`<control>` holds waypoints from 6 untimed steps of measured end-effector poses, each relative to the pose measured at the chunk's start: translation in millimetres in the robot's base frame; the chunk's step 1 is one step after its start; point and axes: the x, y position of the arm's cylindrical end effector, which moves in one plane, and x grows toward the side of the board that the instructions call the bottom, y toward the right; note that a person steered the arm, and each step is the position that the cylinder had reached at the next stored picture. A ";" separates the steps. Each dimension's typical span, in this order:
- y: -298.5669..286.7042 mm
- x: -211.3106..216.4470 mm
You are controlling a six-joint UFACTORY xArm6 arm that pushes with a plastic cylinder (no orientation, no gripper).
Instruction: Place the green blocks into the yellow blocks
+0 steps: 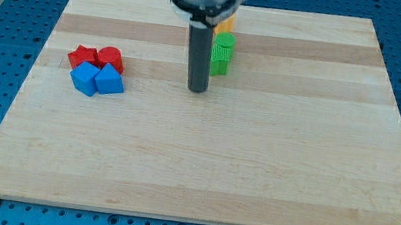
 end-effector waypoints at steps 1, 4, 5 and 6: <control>28.6 -13.3; 27.0 -73.6; 27.0 -90.1; 27.0 -90.1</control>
